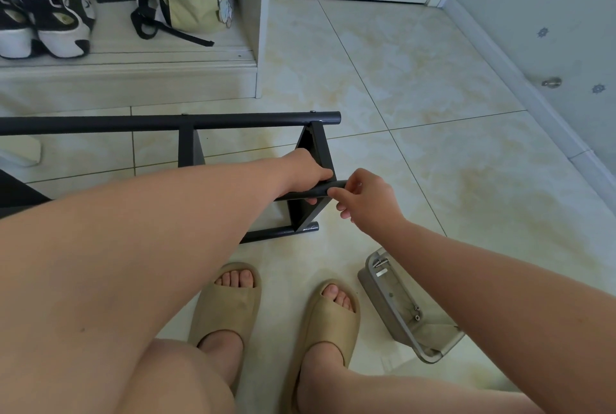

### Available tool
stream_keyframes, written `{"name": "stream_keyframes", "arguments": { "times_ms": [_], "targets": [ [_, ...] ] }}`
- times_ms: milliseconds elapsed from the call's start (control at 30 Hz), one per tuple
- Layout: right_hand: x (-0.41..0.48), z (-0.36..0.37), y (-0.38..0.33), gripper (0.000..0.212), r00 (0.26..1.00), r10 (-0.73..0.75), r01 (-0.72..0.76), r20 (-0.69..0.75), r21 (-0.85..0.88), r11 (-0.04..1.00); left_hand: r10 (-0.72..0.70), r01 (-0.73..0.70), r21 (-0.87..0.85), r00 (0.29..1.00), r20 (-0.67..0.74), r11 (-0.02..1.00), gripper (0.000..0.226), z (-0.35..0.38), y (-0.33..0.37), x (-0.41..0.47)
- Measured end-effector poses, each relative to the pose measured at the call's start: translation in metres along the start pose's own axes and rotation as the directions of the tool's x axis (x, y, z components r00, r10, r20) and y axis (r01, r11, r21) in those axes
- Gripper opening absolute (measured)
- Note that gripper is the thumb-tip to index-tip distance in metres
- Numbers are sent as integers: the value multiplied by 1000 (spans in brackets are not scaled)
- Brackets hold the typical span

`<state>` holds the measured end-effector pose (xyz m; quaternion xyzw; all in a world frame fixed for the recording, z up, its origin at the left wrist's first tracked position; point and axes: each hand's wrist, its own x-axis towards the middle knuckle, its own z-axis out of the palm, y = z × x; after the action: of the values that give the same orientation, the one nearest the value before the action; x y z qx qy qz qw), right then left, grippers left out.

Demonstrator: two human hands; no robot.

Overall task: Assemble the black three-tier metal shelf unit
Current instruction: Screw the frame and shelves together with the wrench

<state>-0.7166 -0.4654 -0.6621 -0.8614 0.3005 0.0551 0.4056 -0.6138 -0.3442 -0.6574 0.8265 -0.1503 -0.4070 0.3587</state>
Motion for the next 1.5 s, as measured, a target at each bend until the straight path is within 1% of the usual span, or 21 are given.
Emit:
{"name": "stream_keyframes", "arguments": {
  "times_ms": [100, 167, 200, 233, 267, 300, 333, 400, 433, 467, 500, 600, 667, 733, 800, 933, 1033, 1133, 1167, 1267, 1500],
  "targets": [
    [-5, -8, 1, 36, 998, -39, 43, 55, -65, 997, 13, -8, 69, 997, -78, 998, 33, 7, 0, -1],
    [-11, -18, 4, 36, 994, -78, 86, 74, -112, 990, -20, 27, 34, 978, -206, 999, 33, 11, 1, 1],
    [-15, -25, 7, 34, 993, -92, 101, 71, -139, 985, -31, 50, 58, 956, -293, 997, 38, 12, 2, 0],
    [-18, -33, 12, 33, 993, -99, 109, 65, -173, 979, -13, 65, 125, 927, -376, 990, 41, 14, 5, -2],
    [-23, -41, 19, 32, 993, -97, 108, 64, -211, 971, 53, 49, 219, 897, -439, 974, 39, 17, 9, -6],
    [-26, -49, 27, 33, 994, -86, 101, 68, -250, 963, 161, -7, 310, 867, -472, 951, 33, 20, 14, -10],
    [-30, -57, 37, 34, 994, -71, 91, 80, -290, 953, 284, -96, 383, 835, -471, 919, 27, 25, 20, -15],
    [-36, -71, 63, 40, 993, -19, 62, 117, -372, 926, 487, -285, 469, 778, -396, 836, 18, 39, 33, -22],
    [-38, -77, 77, 43, 991, 18, 41, 135, -422, 906, 556, -362, 494, 763, -331, 791, 15, 49, 37, -23],
    [-41, -82, 90, 47, 986, 61, 20, 152, -482, 876, 593, -416, 508, 764, -254, 754, 13, 60, 41, -23],
    [-41, -87, 105, 51, 980, 105, 5, 172, -544, 839, 597, -447, 513, 785, -168, 733, 11, 73, 43, -22],
    [-38, -93, 146, 58, 944, 235, -14, 233, -682, 732, 477, -439, 499, 877, 57, 747, 9, 109, 42, -7],
    [-33, -92, 171, 56, 914, 297, -14, 277, -709, 705, 365, -392, 507, 918, 158, 767, 15, 130, 36, 7],
    [-27, -87, 192, 51, 889, 325, 4, 323, -715, 699, 259, -333, 513, 942, 213, 791, 30, 146, 29, 23],
    [-21, -79, 211, 49, 861, 346, 47, 373, -736, 676, 176, -275, 514, 956, 233, 813, 43, 159, 21, 40],
    [-7, -56, 258, 49, 807, 433, 108, 403, -821, 561, 55, -184, 491, 963, 266, 851, 53, 185, 1, 71],
    [-5, -42, 283, 32, 797, 445, 164, 409, -855, 493, 30, -175, 492, 957, 288, 853, 49, 202, -16, 85],
    [-4, -34, 303, 21, 832, 381, 233, 403, -877, 419, 48, -196, 467, 950, 309, 863, 36, 214, -29, 91],
    [-2, -32, 310, 22, 843, 366, 244, 395, -886, 395, 56, -191, 434, 951, 304, 880, 32, 217, -33, 91],
    [3, -26, 322, 26, 858, 349, 239, 377, -894, 379, 57, -149, 334, 961, 270, 931, 24, 225, -41, 88],
    [10, -16, 329, 29, 889, 286, 265, 359, -910, 319, 36, -112, 296, 967, 252, 949, 20, 227, -42, 86]
  ]
}}
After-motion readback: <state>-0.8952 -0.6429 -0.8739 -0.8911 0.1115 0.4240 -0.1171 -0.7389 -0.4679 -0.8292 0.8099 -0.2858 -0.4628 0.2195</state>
